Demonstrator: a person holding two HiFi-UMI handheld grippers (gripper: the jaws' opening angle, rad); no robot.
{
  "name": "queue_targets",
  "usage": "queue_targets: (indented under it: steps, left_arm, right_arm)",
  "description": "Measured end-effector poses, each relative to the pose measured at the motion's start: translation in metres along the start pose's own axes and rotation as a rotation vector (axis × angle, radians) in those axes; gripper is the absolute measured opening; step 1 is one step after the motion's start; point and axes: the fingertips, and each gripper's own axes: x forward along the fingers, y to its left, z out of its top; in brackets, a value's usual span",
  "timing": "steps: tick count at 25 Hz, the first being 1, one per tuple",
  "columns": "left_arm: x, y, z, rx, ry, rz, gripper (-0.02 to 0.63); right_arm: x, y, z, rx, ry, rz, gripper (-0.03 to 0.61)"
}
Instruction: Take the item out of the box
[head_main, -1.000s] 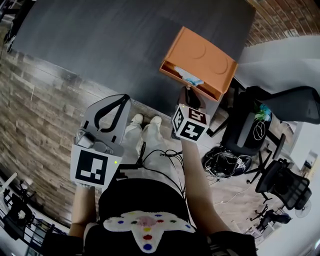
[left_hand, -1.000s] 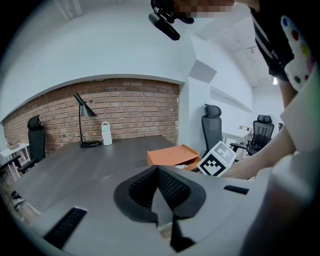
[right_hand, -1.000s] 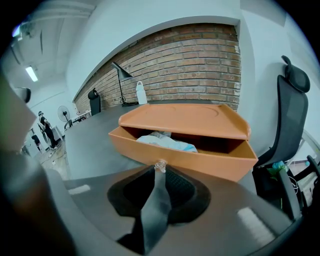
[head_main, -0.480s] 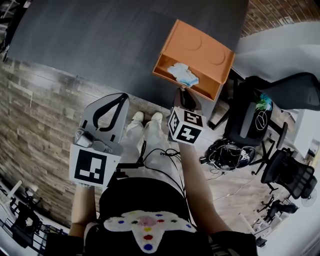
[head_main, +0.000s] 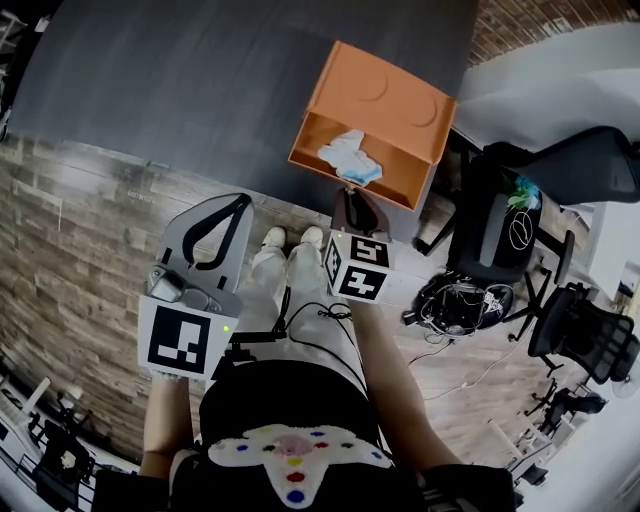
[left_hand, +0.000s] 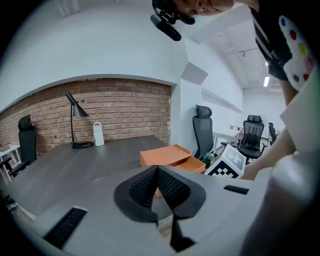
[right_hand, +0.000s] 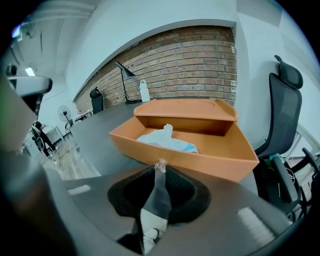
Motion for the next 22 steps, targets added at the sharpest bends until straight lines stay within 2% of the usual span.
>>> queue_targets:
  steps: [8, 10, 17, 19, 22]
  left_arm:
    - [0.000, -0.004, 0.007, -0.017, -0.007, 0.002, 0.005]
    - [0.000, -0.006, 0.011, -0.021, -0.014, 0.002, 0.005]
    - [0.002, -0.017, 0.029, 0.016, -0.020, -0.037, 0.006]
    - [0.005, -0.025, 0.033, 0.028, -0.013, -0.067, 0.052]
    - [0.009, -0.035, 0.040, 0.059, -0.011, -0.100, 0.074]
  right_arm:
    - [-0.014, -0.004, -0.009, -0.044, 0.007, 0.035, 0.074]
    - [-0.027, -0.007, -0.005, -0.070, -0.015, 0.026, 0.023]
    - [-0.083, -0.027, 0.038, -0.122, -0.139, 0.013, 0.009]
    - [-0.100, -0.037, 0.054, -0.120, -0.184, -0.006, 0.009]
    - [-0.124, -0.050, 0.077, -0.114, -0.252, -0.034, 0.009]
